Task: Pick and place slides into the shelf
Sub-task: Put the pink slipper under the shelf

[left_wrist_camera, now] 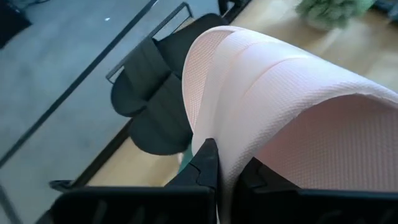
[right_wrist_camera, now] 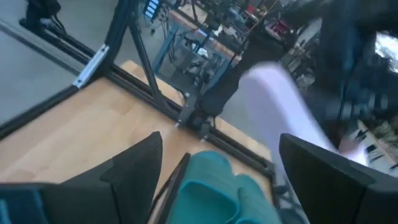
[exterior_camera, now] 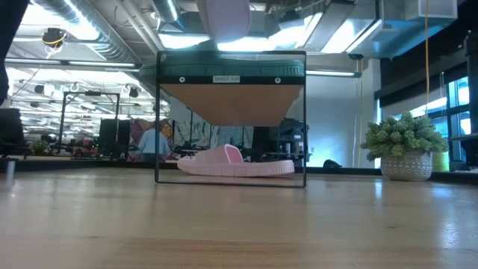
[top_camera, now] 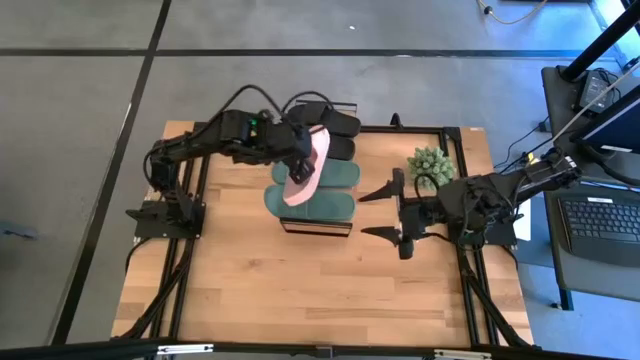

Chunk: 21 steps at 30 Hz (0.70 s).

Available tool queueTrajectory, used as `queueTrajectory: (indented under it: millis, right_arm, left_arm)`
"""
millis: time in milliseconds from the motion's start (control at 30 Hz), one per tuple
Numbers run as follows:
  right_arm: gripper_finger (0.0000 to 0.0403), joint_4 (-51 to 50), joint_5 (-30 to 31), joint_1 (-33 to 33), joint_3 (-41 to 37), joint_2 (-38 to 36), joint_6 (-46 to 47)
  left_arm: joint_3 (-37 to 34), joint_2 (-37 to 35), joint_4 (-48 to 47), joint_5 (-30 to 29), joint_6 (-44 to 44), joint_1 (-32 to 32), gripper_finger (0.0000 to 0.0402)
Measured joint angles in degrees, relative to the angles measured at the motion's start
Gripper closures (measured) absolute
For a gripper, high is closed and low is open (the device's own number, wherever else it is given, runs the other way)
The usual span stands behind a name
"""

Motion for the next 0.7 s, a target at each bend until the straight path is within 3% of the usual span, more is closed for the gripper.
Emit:
queueTrajectory:
  millis: [433, 700]
  right_arm:
    - [0.0085, -1.43, 1.37, -2.00, 14.18, 19.35, -16.01]
    - [0.0085, 2.53, 4.98, -2.05, 17.60, 23.24, -19.27]
  left_arm:
    - [-0.07, 2.35, 0.57, 2.70, 8.41, -1.50, 0.0400]
    - [-0.07, 2.37, 0.64, 2.82, 8.65, -4.84, 0.0400]
